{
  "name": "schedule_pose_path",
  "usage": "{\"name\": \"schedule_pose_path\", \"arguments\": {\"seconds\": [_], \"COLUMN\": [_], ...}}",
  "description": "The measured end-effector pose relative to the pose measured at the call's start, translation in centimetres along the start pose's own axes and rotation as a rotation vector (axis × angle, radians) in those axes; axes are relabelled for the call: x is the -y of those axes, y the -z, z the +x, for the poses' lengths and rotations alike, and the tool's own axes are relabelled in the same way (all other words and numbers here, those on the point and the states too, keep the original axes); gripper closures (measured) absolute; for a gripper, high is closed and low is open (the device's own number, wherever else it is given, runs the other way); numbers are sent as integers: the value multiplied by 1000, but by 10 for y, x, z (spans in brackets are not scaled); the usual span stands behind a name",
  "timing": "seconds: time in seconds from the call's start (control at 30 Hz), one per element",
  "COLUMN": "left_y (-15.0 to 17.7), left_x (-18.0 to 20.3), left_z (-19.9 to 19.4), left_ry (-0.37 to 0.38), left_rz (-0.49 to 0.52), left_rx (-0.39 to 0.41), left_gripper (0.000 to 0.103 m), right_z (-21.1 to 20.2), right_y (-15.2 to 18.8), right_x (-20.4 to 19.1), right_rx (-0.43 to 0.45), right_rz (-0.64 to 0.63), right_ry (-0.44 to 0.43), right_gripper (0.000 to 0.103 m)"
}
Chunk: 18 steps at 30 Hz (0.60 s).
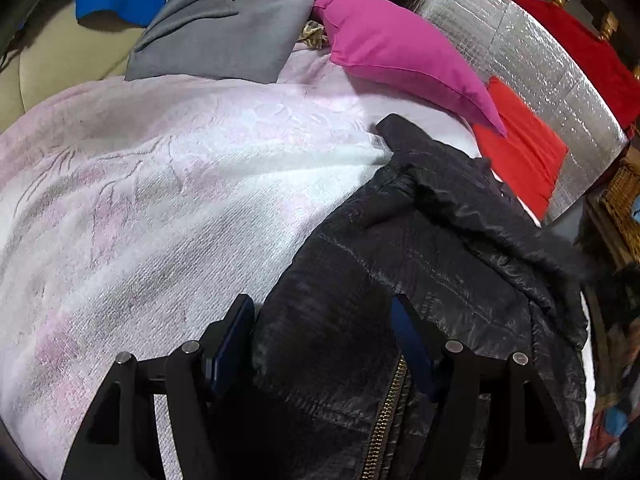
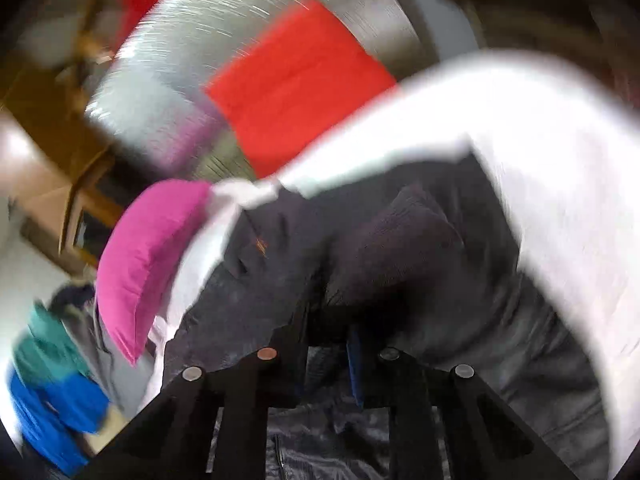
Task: Fold large clothes
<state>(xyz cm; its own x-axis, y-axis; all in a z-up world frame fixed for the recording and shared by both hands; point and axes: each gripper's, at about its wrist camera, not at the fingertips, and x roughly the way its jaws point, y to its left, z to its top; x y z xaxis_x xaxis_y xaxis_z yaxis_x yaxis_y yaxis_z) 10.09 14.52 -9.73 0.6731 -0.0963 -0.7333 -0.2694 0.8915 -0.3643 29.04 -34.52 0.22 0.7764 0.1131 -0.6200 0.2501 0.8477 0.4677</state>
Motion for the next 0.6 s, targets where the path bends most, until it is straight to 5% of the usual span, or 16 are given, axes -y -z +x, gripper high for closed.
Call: {"name": "schedule_pose_path", "arguments": {"seconds": [0.07, 0.17, 0.23, 0.33, 0.43, 0.6], "left_y": [1, 0, -4, -28, -61, -87], "left_x": [2, 6, 10, 28, 69, 158], "left_z": [-1, -2, -5, -20, -22, 30], "left_ry": [-6, -20, -22, -1, 23, 13], "left_rz": [19, 44, 69, 120, 223, 494], "left_rx": [2, 4, -3, 52, 104, 111], "left_gripper": [32, 32, 32, 32, 27, 26], "right_z": [1, 38, 59, 56, 55, 52], "right_y": [2, 24, 39, 43, 43, 48], "right_x": [-1, 26, 49, 55, 55, 72], "right_rx": [0, -118, -196, -163, -168, -172], "right_rz": [-88, -67, -4, 12, 6, 42], "right_ry": [64, 137, 113, 69, 53, 13], "right_gripper": [84, 84, 83, 81, 80, 80]}}
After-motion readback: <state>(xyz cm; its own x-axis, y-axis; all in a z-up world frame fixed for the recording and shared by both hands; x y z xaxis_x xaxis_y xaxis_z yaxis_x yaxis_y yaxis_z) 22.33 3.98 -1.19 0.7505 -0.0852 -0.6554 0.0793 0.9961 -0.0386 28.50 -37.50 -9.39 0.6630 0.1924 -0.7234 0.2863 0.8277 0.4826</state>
